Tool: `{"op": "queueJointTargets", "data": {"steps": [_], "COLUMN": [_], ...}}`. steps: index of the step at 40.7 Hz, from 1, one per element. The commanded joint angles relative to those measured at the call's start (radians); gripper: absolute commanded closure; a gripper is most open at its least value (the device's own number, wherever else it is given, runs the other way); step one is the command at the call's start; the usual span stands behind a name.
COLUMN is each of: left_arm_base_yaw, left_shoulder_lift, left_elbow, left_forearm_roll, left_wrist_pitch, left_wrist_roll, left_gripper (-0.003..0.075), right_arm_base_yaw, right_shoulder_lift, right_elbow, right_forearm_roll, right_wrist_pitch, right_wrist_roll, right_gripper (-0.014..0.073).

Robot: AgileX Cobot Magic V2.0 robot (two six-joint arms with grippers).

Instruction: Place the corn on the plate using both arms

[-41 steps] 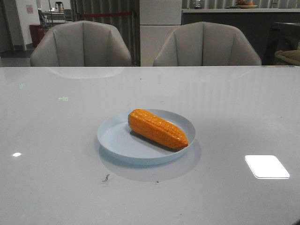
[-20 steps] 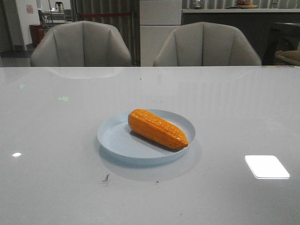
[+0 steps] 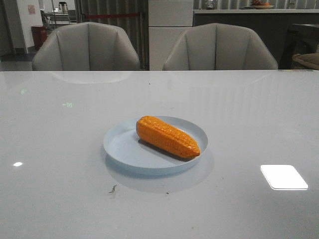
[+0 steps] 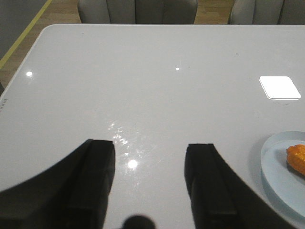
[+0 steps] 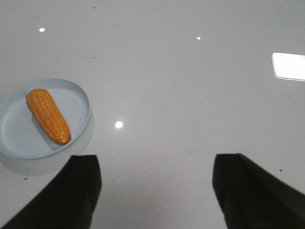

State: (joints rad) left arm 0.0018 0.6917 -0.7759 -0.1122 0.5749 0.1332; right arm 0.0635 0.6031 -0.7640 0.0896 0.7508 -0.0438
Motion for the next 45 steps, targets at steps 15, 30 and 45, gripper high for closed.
{"op": "queueJointTargets", "data": {"steps": [15, 30, 45], "left_arm_base_yaw": [-0.001, -0.001, -0.001], "left_shoulder_lift": [0.004, 0.004, -0.058], "left_elbow": [-0.029, -0.029, 0.08], "left_forearm_roll": [-0.016, -0.016, -0.014], "left_wrist_pitch": [-0.075, -0.075, -0.231], "left_wrist_roll": [-0.004, -0.004, -0.004], "left_gripper": [0.0627, 0.0627, 0.0627], "right_arm_base_yaw": [-0.005, -0.005, -0.005], "right_shoulder_lift": [-0.001, -0.001, -0.001], "right_elbow": [-0.025, -0.025, -0.025], "right_forearm_roll": [0.0, 0.0, 0.0], "right_wrist_pitch": [-0.071, -0.071, -0.071], "right_wrist_roll": [0.001, 0.001, 0.001], "right_gripper": [0.0, 0.0, 0.0]}}
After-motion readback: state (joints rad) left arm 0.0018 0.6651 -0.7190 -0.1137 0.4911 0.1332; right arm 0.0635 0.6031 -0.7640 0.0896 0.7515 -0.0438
